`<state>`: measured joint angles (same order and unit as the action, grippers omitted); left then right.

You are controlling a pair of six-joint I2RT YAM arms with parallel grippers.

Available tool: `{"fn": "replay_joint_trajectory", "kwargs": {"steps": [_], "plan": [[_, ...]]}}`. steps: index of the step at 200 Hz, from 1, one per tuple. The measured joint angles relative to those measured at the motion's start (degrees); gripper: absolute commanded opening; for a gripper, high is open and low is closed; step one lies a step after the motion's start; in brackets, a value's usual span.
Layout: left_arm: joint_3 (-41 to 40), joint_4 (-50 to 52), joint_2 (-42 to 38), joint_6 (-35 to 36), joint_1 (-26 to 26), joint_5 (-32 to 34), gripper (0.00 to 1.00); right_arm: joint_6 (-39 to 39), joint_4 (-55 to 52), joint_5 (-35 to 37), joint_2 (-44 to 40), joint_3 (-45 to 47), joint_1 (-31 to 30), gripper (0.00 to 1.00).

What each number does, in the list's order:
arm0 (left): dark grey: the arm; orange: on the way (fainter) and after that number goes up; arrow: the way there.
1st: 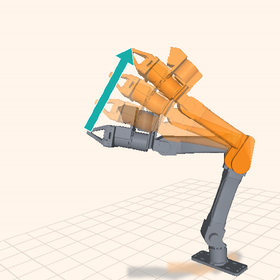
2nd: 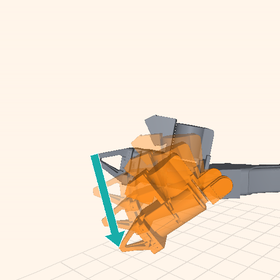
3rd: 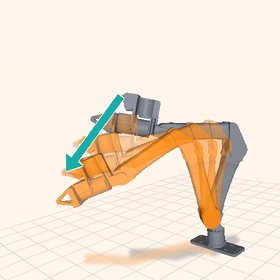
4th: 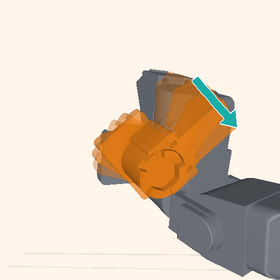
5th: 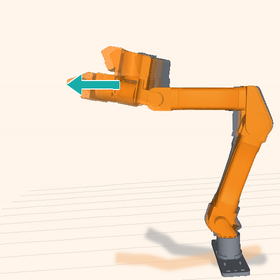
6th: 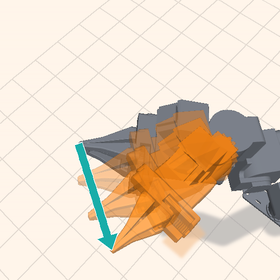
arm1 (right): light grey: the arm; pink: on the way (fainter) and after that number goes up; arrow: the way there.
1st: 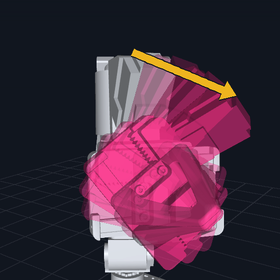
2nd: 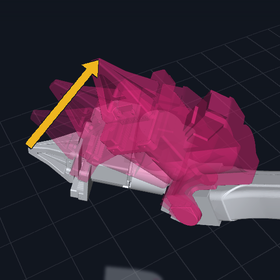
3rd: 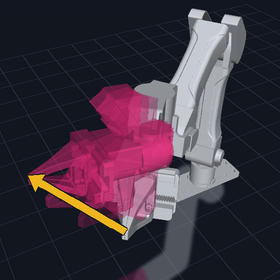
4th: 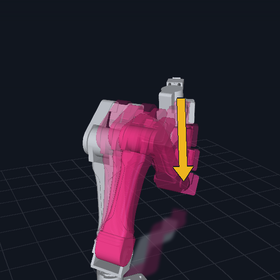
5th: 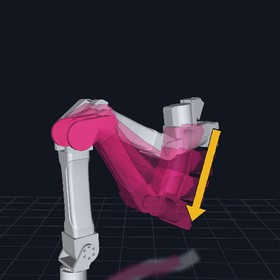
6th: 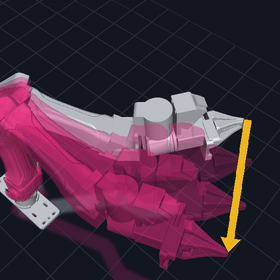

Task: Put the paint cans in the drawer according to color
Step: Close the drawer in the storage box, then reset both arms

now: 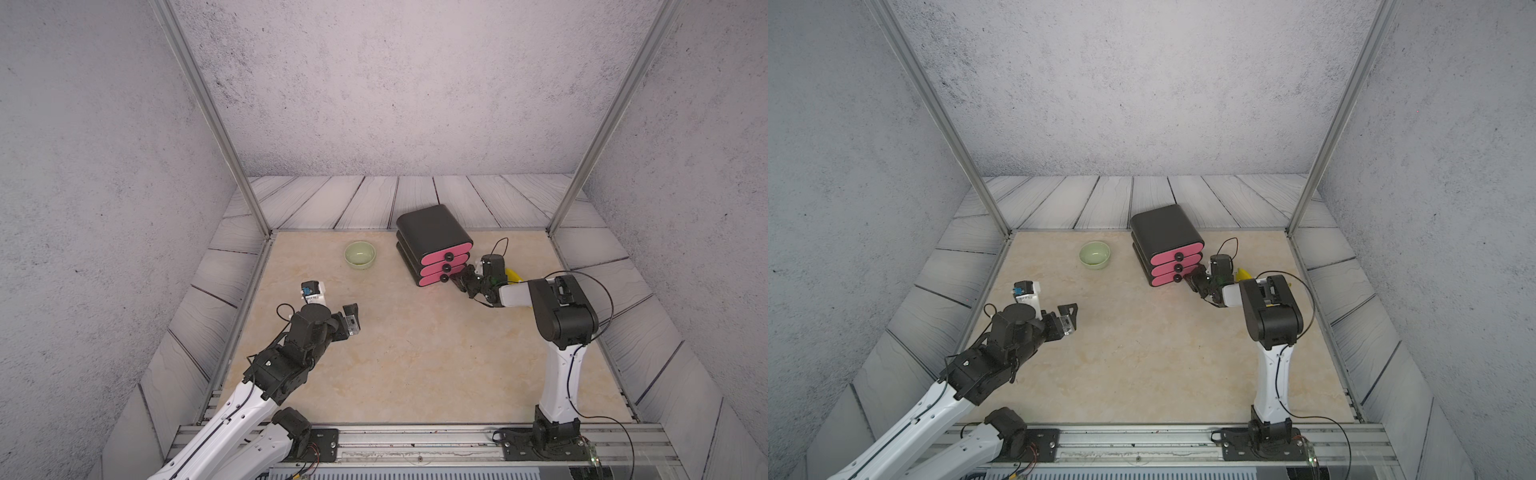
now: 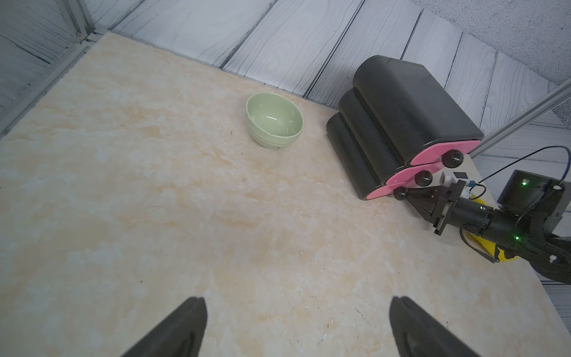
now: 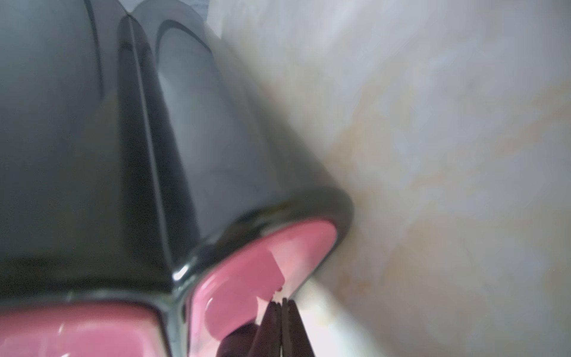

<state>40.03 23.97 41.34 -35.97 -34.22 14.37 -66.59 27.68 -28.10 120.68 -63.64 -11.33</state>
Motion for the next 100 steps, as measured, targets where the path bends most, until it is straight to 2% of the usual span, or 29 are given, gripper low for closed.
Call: {"fn": "replay_joint_trajectory", "kwargs": {"steps": [37,66,85,93,100], "plan": [[0.0,0.09,-0.24,0.22,0.0,0.13,0.99,1.38,-0.17,0.33,-1.01,1.86,0.0,0.09],[-0.04,0.22,-1.86,0.48,0.0,0.83,0.99,9.31,-7.39,2.56,-11.15,10.88,0.04,0.12],[-0.57,0.0,-3.34,0.68,0.0,1.09,0.99,17.51,-16.5,5.68,-23.91,15.72,0.04,0.29],[-1.03,-0.15,-3.89,0.74,0.0,1.22,0.99,21.14,-20.68,8.46,-31.04,17.18,0.04,0.42],[-1.49,-0.24,-4.28,0.83,0.0,1.31,0.99,24.22,-23.78,11.06,-37.66,18.25,0.07,0.58]]}}
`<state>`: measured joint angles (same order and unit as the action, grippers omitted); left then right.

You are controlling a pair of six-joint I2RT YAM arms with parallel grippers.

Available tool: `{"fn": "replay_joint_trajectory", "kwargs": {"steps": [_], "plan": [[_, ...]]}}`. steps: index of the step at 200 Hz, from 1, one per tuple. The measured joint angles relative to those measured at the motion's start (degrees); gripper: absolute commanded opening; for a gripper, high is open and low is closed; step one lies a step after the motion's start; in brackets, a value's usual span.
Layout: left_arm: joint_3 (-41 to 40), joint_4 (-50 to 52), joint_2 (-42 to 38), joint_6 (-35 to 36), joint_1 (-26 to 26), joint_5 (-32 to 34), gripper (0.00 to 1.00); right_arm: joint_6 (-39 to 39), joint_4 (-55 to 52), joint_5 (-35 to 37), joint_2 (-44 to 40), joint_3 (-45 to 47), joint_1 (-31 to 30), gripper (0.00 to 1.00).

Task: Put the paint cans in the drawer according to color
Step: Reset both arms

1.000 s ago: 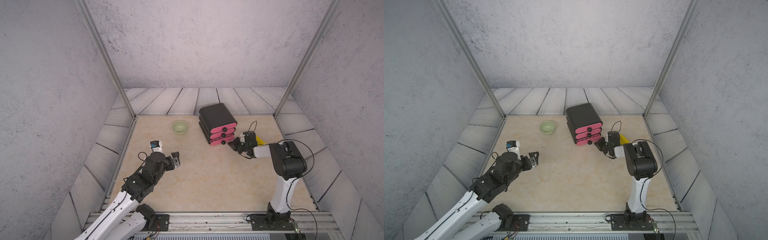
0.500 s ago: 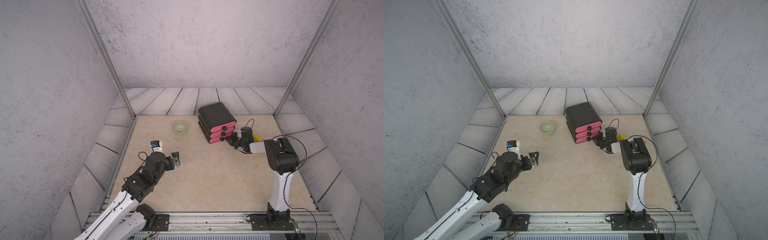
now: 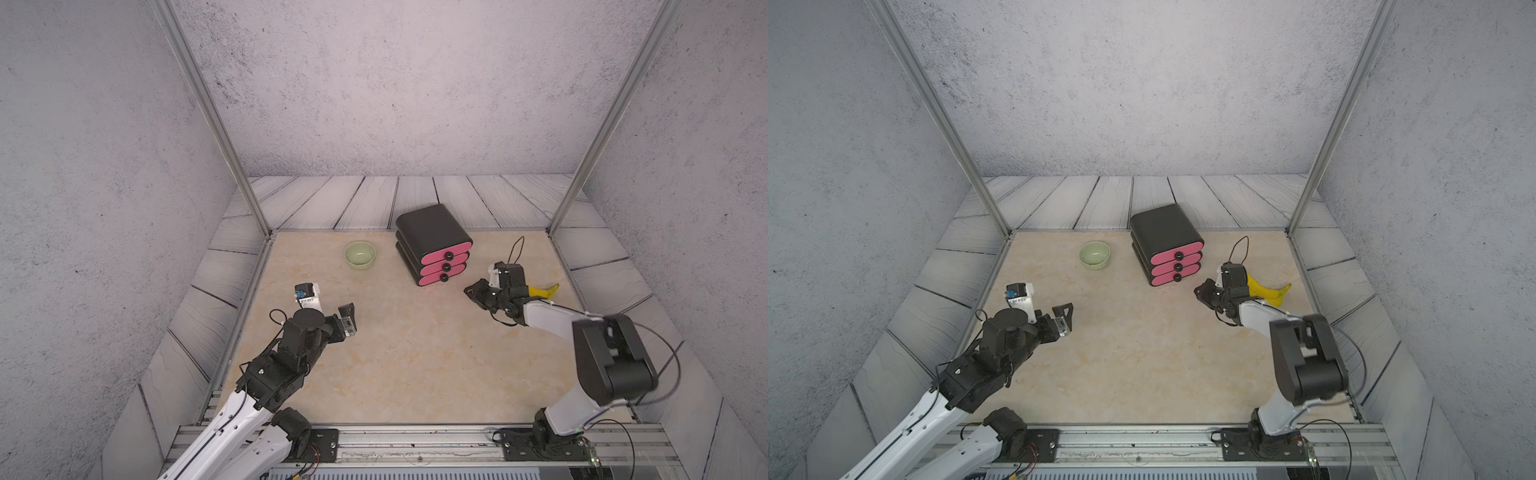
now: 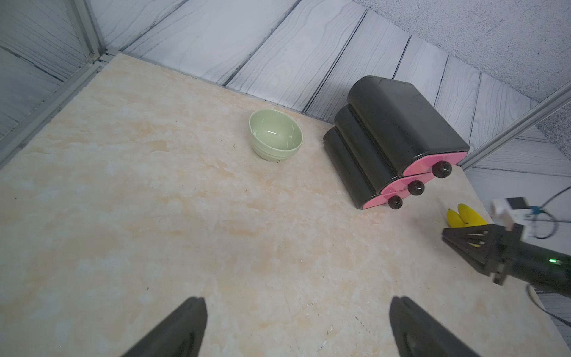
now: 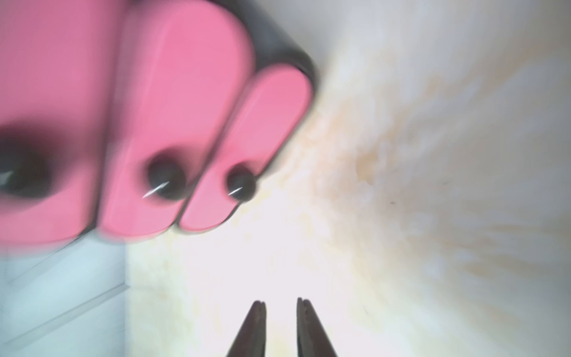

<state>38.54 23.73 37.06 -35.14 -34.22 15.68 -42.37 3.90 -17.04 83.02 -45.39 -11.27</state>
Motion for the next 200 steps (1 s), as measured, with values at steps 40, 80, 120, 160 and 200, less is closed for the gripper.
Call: {"fn": "replay_joint_trajectory", "kwargs": {"steps": [40,80,120,160,200], "plan": [[-3.23,-1.25,-0.9,0.15,0.0,-0.07,0.99,14.34,-2.56,22.38,-36.59,11.13,1.03,0.99],[-5.11,-2.03,-1.44,0.24,0.0,-0.55,0.99,21.18,3.67,37.42,-38.12,25.38,6.23,0.99],[-4.92,-2.56,0.33,1.18,0.0,-1.75,0.99,25.55,17.22,39.5,-16.52,27.12,8.11,0.99],[-3.76,-3.08,3.43,6.4,0.02,-1.64,0.99,34.1,39.54,32.52,4.98,24.98,9.11,0.99],[-5.03,-13.18,10.34,18.62,2.56,4.7,0.99,36.46,43.6,30.82,5.57,23.91,9.33,0.99]]}}
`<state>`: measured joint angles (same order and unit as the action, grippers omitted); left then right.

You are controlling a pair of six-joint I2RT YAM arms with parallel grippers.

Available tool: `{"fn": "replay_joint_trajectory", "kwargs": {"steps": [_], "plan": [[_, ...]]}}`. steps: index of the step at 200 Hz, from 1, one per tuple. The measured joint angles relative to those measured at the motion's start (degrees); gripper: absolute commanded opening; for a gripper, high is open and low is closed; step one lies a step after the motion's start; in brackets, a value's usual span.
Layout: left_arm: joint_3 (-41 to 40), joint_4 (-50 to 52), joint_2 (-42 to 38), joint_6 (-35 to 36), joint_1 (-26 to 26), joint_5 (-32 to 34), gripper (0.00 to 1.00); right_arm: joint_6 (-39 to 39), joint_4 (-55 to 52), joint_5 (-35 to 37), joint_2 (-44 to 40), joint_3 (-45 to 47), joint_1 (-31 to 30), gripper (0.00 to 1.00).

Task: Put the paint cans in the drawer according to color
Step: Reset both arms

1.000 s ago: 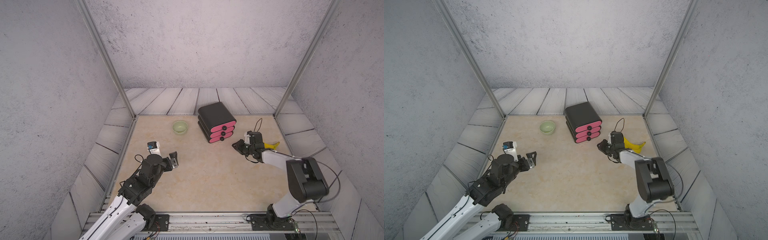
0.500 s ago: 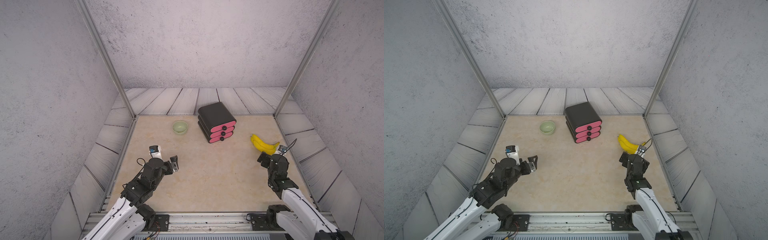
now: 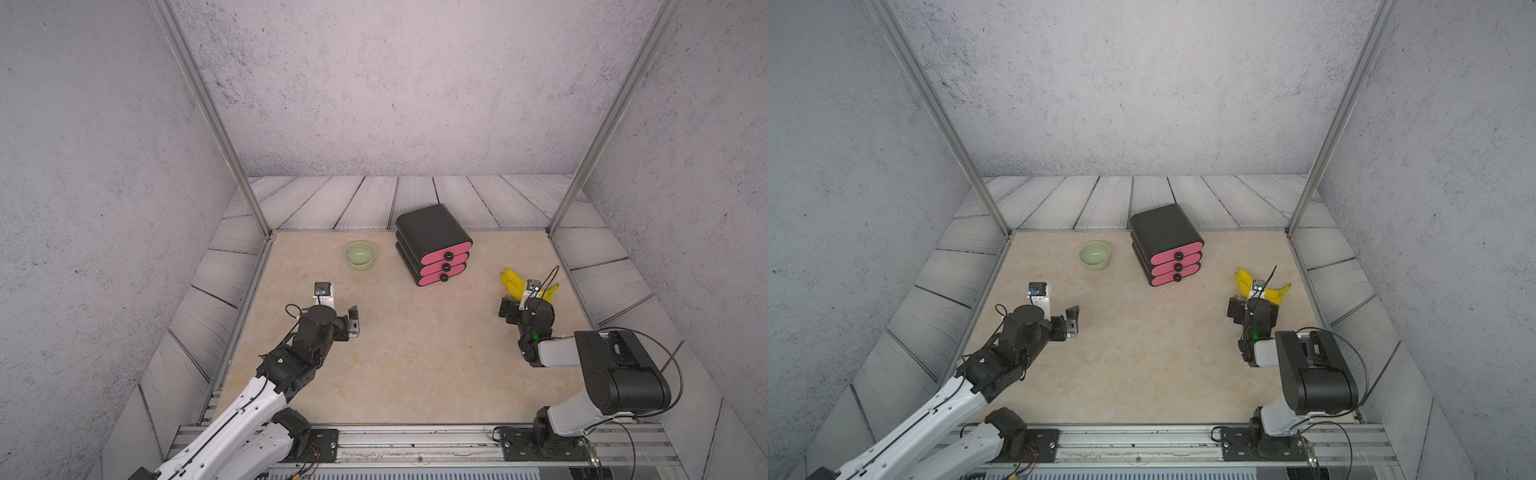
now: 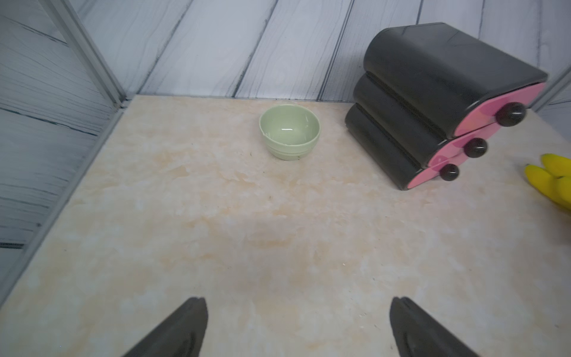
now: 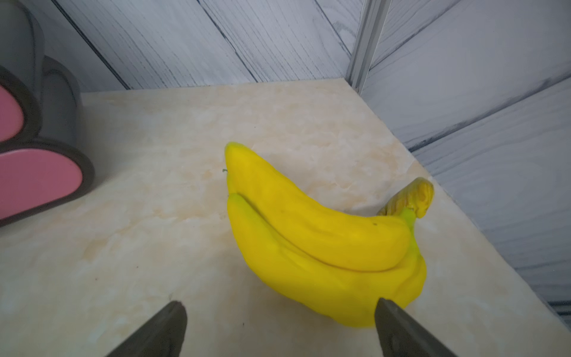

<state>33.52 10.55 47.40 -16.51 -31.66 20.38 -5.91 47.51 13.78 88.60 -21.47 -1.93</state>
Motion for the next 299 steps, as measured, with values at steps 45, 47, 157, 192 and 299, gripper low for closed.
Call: {"fn": "replay_joint_trajectory", "kwargs": {"steps": [45,47,157,192,299], "plan": [[-0.87,-17.73,23.67,10.38,15.96,2.32,0.99,0.48,2.01,1.42,0.13,-1.81,-0.31,1.0],[-1.05,-19.17,25.16,10.73,16.81,2.1,0.99,0.48,1.99,1.44,0.13,-1.81,-0.31,0.99],[-7.1,-50.66,40.72,14.91,32.5,-17.99,0.98,0.52,6.01,2.43,0.15,-0.02,-0.39,0.99],[-7.1,-51.12,40.72,14.99,32.5,-18.51,0.98,0.44,17.25,2.86,0.48,9.75,-0.39,0.99],[-7.1,-51.12,40.72,14.99,32.5,-18.71,0.98,0.63,30.69,2.84,3.41,11.34,-0.39,0.99]]}}
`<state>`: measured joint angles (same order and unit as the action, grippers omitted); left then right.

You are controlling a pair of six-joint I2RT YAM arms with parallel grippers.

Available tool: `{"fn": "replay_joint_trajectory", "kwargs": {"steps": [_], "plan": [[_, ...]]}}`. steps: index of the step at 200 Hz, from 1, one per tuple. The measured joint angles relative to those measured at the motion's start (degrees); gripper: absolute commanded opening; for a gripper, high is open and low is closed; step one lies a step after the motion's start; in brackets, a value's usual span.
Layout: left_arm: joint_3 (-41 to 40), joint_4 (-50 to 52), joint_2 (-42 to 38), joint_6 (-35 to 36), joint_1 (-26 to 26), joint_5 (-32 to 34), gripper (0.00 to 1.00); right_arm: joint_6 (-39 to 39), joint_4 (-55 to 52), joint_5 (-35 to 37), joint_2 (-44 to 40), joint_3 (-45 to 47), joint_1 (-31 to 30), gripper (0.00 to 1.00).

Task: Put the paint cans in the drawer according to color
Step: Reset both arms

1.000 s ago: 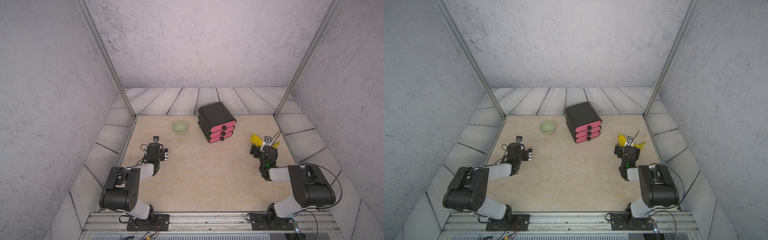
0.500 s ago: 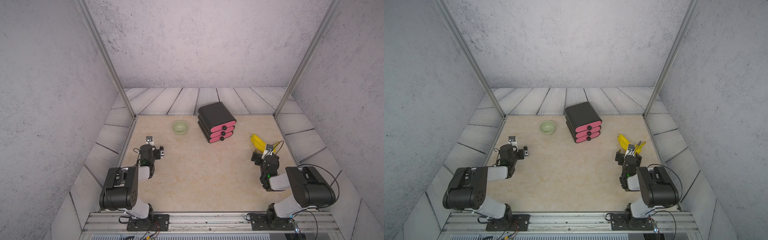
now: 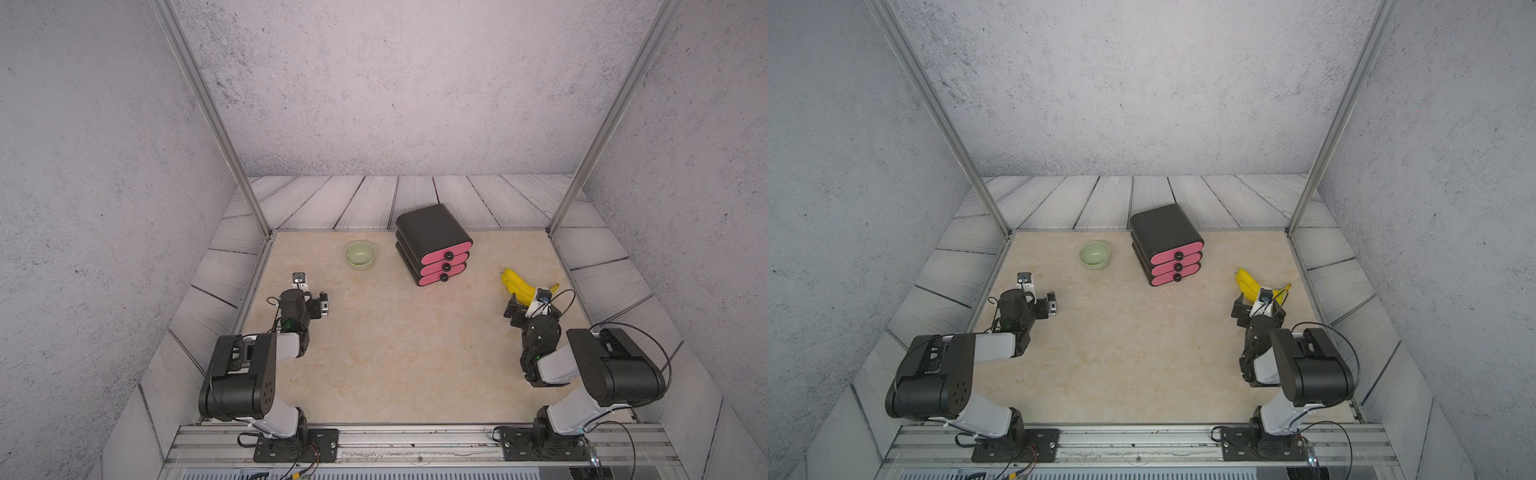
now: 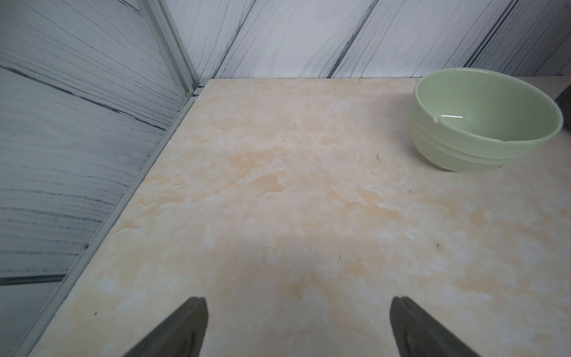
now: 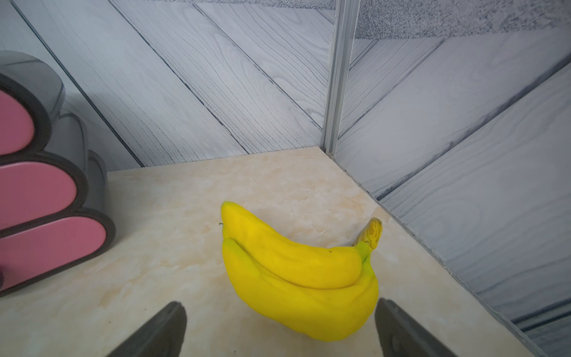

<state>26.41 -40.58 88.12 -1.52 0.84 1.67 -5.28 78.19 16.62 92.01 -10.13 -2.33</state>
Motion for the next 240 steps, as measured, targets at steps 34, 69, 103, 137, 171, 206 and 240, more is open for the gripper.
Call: {"fn": "replay_joint_trajectory", "kwargs": {"steps": [34,69,103,137,171,206,240], "plan": [[0.0,0.0,0.0,0.0,0.0,0.0,0.98,0.0,0.04,0.0,0.02,0.0,0.0,0.99],[0.0,0.0,0.0,0.0,0.0,0.0,0.98,0.07,-9.81,-0.42,-0.24,-5.09,0.0,0.99],[0.0,-0.02,0.0,0.0,0.0,0.0,0.98,0.09,-20.63,-0.9,-1.53,-13.09,-0.2,0.99],[0.0,-0.02,0.0,0.0,0.0,0.0,0.99,0.24,-28.11,-0.83,-1.62,-13.79,-0.5,0.99],[0.0,-0.02,0.0,0.0,0.0,0.0,0.98,0.96,-25.05,-0.81,-2.08,-10.86,-0.66,0.99],[0.0,-0.02,0.0,0.0,0.0,0.0,0.98,1.03,-17.66,-0.09,-2.47,-4.57,-0.66,0.99],[0.0,-0.02,0.0,0.0,0.0,0.0,0.99,1.03,-12.11,0.07,-2.19,-4.0,-0.66,0.99]]}}
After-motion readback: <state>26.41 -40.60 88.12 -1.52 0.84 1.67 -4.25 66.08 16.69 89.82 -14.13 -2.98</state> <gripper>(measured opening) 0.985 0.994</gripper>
